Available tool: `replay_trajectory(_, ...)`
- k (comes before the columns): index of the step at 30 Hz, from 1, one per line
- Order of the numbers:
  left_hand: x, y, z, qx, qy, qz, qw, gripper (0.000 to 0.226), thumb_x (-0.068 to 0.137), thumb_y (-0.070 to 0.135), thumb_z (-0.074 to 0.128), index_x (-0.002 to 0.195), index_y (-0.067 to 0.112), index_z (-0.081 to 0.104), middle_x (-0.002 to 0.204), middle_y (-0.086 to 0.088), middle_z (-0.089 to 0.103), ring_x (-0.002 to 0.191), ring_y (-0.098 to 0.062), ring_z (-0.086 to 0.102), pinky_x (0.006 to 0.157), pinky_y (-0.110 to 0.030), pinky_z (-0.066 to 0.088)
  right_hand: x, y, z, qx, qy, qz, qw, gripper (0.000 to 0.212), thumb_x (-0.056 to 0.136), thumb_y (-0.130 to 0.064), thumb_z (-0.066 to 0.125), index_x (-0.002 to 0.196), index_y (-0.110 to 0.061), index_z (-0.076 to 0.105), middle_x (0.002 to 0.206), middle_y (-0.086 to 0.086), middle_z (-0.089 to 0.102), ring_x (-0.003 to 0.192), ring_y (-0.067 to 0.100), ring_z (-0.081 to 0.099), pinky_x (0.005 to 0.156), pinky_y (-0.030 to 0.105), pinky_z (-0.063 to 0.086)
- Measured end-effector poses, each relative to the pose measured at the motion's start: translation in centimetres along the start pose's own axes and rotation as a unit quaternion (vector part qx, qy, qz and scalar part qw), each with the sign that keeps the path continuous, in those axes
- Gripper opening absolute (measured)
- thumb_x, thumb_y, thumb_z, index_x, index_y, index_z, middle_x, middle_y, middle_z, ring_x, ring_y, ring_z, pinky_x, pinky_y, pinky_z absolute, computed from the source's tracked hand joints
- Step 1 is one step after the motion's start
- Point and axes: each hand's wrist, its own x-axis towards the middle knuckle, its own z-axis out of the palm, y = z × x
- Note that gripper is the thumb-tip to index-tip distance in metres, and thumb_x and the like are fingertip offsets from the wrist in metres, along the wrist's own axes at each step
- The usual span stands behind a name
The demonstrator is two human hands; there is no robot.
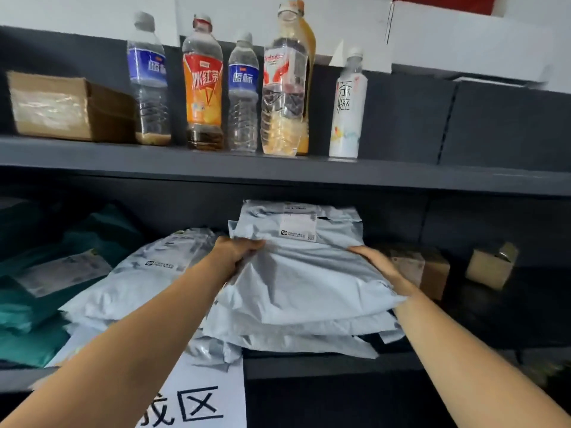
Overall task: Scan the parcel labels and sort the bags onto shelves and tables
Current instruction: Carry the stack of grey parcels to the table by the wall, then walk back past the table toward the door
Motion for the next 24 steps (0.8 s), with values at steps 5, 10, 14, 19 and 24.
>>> replay_trajectory(5,0.4,-2.8,1.4,0.199,0.035,0.078,0.976,0.035,0.084,0.005,0.065,0.114,-0.012,0.058,0.116,-0.021,0.064,0.106,-0.028,0.063,0.087,-0.033,0.049,0.4,2.6,0.4,-0.07,0.004,-0.025,0.997,0.099,0.049,-0.046,0.083,0.128,0.006,0.054,0.098,0.007,0.068,0.087,0.01,0.072,0.073,0.017,0.051)
replay_trajectory(10,0.2,-3.2,1.1,0.286,0.052,0.093,0.952,0.034,0.083,0.013,0.063,0.11,-0.007,0.062,0.11,-0.023,0.067,0.104,-0.033,0.064,0.081,-0.035,0.049,0.8,1.1,0.9,-0.183,0.055,0.015,0.981,0.044,0.097,-0.028,0.052,0.131,0.0,0.054,0.135,0.019,0.056,0.124,0.033,0.054,0.088,0.034,0.044)
replay_trajectory(14,-1.3,-0.9,-0.5,0.295,0.043,0.16,0.941,0.01,0.082,0.002,0.057,0.082,-0.002,0.066,0.078,-0.02,0.065,0.064,-0.008,0.065,0.057,-0.028,0.045,0.5,-0.1,1.7,-0.31,0.104,-0.018,0.945,0.03,0.087,-0.028,0.065,0.101,-0.002,0.067,0.092,0.014,0.066,0.076,0.023,0.06,0.065,0.03,0.043)
replay_trajectory(19,-3.5,0.7,-5.9,0.28,0.072,0.246,0.925,0.033,0.079,-0.01,0.051,0.057,0.007,0.069,0.056,0.001,0.057,0.07,-0.018,0.052,0.061,-0.019,0.042,-2.0,-3.4,5.4,-0.416,0.106,-0.117,0.895,0.043,0.086,-0.023,0.064,0.119,0.004,0.06,0.11,0.014,0.064,0.09,0.024,0.06,0.076,0.029,0.046)
replay_trajectory(24,-8.1,1.8,-12.6,0.372,0.074,0.248,0.891,0.021,0.085,0.0,0.054,0.102,0.0,0.066,0.086,-0.013,0.063,0.088,-0.031,0.061,0.08,-0.032,0.049,-6.6,-4.4,10.6,-0.697,0.16,-0.11,0.69,0.063,0.084,-0.036,0.054,0.143,-0.019,0.038,0.15,0.021,0.032,0.134,0.041,0.033,0.107,0.049,0.031)
